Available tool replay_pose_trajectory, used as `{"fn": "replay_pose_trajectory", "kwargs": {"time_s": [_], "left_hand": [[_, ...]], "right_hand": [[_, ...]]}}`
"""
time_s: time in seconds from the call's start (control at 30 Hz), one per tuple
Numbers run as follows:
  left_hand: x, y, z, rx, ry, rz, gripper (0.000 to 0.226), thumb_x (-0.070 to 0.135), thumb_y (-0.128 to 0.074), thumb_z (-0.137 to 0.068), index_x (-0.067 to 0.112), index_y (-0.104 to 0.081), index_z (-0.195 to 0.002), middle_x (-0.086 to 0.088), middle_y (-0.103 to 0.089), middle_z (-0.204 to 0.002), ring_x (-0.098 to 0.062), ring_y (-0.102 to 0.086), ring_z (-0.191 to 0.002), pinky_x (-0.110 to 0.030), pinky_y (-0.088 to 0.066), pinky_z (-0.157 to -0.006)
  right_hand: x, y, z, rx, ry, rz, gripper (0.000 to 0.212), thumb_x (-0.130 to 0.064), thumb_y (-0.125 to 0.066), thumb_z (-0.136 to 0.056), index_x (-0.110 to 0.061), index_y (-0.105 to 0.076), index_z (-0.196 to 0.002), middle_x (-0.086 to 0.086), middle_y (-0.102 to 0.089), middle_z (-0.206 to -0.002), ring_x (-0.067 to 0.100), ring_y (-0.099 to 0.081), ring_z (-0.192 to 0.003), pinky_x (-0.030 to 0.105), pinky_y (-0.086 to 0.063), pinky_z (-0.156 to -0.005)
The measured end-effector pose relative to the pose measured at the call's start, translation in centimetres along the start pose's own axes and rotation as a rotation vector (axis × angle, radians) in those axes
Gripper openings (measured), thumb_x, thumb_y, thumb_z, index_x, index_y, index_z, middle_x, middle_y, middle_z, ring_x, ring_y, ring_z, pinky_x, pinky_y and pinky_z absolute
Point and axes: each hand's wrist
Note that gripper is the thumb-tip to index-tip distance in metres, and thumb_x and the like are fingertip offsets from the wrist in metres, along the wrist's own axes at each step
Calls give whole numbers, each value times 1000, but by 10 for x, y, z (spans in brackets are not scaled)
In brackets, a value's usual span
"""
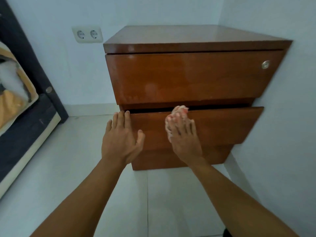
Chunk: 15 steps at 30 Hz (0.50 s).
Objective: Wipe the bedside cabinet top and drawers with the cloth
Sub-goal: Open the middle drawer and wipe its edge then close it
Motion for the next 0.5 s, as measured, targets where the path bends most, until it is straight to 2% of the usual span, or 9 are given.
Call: {"fn": "replay_pose_trajectory", "kwargs": {"time_s": [0.07,0.17,0.27,0.33,0.43,0.47,0.5], "left_hand": [[0,-2,1,11,-9,7,84,61,-21,-93,11,-19,-161,-13,-23,-167,-31,-19,-155,-45,-16,-124],[5,-5,1,13,-8,4,85,62,-21,-93,12,-16,-161,-12,-19,-168,-31,-15,-156,-43,-13,-124],[7,-7,-1,9,-1,-5,86,62,-21,-92,12,-14,-162,-12,-16,-169,-31,-12,-156,-41,-9,-124],[6,-7,-2,12,1,-14,86,62,-21,-92,12,-13,-162,-11,-15,-169,-30,-11,-157,-40,-7,-124],[7,-7,-1,12,8,-15,87,63,-21,-92,13,-12,-162,-11,-12,-170,-30,-8,-157,-41,-7,-124],[8,-8,-1,14,10,-10,87,64,-21,-92,13,-12,-162,-11,-12,-170,-30,-8,-157,-41,-7,-124],[9,-9,-1,16,13,-3,87,64,-21,-92,13,-12,-162,-11,-12,-170,-30,-8,-157,-41,-8,-125]], "right_hand": [[35,-1,21,-4,-114,44,72,-33,-34,-105,-16,4,-164,15,13,-170,39,2,-157,61,-15,-123],[79,0,44,-3,-312,67,68,-31,-29,-106,-13,3,-164,24,-3,-169,45,-11,-156,62,-14,-122],[119,7,50,-23,-511,22,66,-30,-25,-106,-7,-1,-163,28,-5,-168,45,-7,-156,60,-13,-124],[137,15,51,7,-680,-39,66,-25,-27,-106,-2,-1,-162,28,-3,-168,45,-3,-156,55,-12,-127],[140,22,51,124,-849,-275,69,-11,-34,-99,0,-7,-162,22,-3,-170,43,-5,-157,29,0,-127],[135,25,46,196,-874,-341,70,-10,-33,-97,-2,-10,-162,20,-4,-171,43,-7,-157,28,-1,-127],[126,29,39,264,-887,-399,70,-11,-31,-97,-6,-11,-163,17,-4,-171,41,-9,-157,34,-5,-129]]}}
Point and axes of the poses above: each hand's wrist, its own z-axis away from the middle knuckle, its own y-axis out of the back of the hand, x = y × z
